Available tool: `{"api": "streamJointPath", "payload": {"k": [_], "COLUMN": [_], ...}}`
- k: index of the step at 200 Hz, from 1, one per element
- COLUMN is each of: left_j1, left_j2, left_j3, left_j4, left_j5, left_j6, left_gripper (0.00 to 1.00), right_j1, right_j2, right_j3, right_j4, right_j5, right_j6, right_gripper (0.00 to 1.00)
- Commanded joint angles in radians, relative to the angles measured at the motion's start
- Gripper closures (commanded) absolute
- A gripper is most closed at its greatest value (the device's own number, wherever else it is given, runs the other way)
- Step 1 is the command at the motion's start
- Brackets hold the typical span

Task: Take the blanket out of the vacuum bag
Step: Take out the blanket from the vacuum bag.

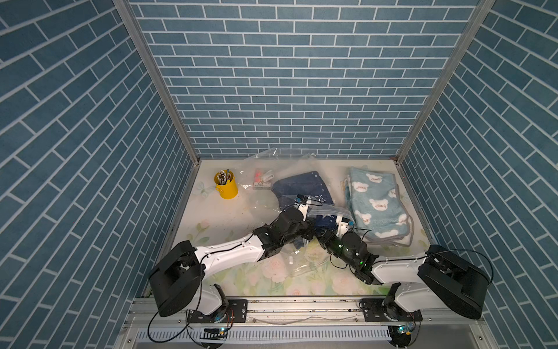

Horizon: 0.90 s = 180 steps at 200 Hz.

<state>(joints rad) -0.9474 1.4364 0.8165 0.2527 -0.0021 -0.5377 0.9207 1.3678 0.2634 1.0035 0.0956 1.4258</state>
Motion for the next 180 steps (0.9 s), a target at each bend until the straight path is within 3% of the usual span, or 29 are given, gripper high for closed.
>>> {"api": "streamJointPath", "payload": {"k": [1,43,86,121,180], "left_j1": [-0.002,-0.002,-0.002,-0.002,-0.002], "left_j2": [0.001,-0.005,0.005,0.002,-0.011], "left_j3": [-0.001,-0.001,0.001,-0.005,-0.015], "left_j4": [0.014,0.011,0.02,0.022,0.027], "left_j5": [0.005,-0.004,0.004,0.008,0.007], "left_j6": [0.01,0.013,0.01,0.007,0.01], "left_gripper": [1.0,1.0,1.0,1.0,1.0], "right_j1": [-0.003,-0.004,-0.004,-0.011,-0.015], "right_j2": [-0.014,0.031,0.097,0.205,0.222], "right_j3": [0.015,-0.019,-0.032,-0.027,-0.031], "right_j4": [-0.032,0.008,0.026,0.15,0.1], "right_j5": [-0.004,-0.001,0.022,-0.004,0.009], "right_j6": [-0.048,-0.032,-0.024,-0.003,0.037], "right_gripper": [0.8,0.79,0.66,0.58,0.41]}}
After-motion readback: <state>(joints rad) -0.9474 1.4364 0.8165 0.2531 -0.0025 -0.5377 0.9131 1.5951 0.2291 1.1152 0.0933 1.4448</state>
